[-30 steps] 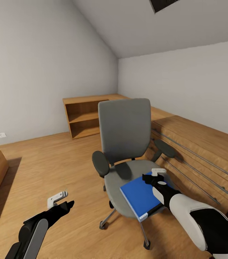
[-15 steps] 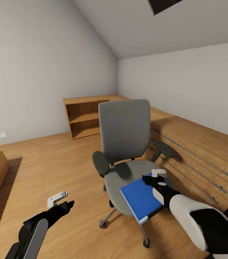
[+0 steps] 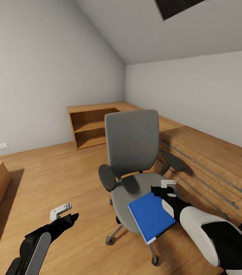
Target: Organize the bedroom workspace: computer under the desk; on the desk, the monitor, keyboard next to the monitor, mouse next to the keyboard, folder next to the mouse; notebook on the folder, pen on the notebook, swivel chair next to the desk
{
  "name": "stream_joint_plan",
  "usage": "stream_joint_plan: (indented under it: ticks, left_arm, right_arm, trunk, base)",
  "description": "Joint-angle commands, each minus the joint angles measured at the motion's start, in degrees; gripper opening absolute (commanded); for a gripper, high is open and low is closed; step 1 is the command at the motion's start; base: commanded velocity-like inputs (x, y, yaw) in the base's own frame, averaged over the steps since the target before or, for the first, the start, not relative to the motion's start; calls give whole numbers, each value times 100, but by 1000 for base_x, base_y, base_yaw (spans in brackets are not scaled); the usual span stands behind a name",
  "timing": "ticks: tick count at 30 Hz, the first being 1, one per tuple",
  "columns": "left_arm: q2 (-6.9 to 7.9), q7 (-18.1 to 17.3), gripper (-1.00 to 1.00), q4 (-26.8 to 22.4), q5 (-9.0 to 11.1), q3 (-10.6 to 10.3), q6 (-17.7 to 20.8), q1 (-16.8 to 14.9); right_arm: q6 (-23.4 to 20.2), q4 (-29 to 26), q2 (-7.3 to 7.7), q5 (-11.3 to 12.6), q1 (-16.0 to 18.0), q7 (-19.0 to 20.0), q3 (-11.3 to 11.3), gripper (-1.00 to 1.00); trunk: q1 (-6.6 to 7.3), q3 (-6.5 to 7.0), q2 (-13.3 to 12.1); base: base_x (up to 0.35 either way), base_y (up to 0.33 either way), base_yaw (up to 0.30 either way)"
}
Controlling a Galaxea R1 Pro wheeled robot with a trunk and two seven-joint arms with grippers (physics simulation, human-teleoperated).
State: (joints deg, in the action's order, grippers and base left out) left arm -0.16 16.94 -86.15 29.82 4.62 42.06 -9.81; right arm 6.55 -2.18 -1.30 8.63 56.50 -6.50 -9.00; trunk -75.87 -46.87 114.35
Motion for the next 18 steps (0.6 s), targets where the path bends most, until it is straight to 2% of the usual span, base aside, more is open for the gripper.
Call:
stream_joint_plan:
  ticks: [1,11,18]
  left_arm:
    - [-2,46,100,-7,60,4,21,-3]
    - [-2,53,100,-7,52,4,21,-3]
    - [-2,55,100,-7,45,4,21,-3]
  right_arm:
    - [21,7,-1,60,4,-17,-49,100]
    - [68,6,-32,65,4,21,-57,100]
    - [86,-56,-206,84,2,78,-57,100]
  trunk:
    - [23,13,-39]
    - [243,193,-440]
    - [397,318,-721]
  base:
    - [0,0,0]
    - [0,0,0]
    - [0,0,0]
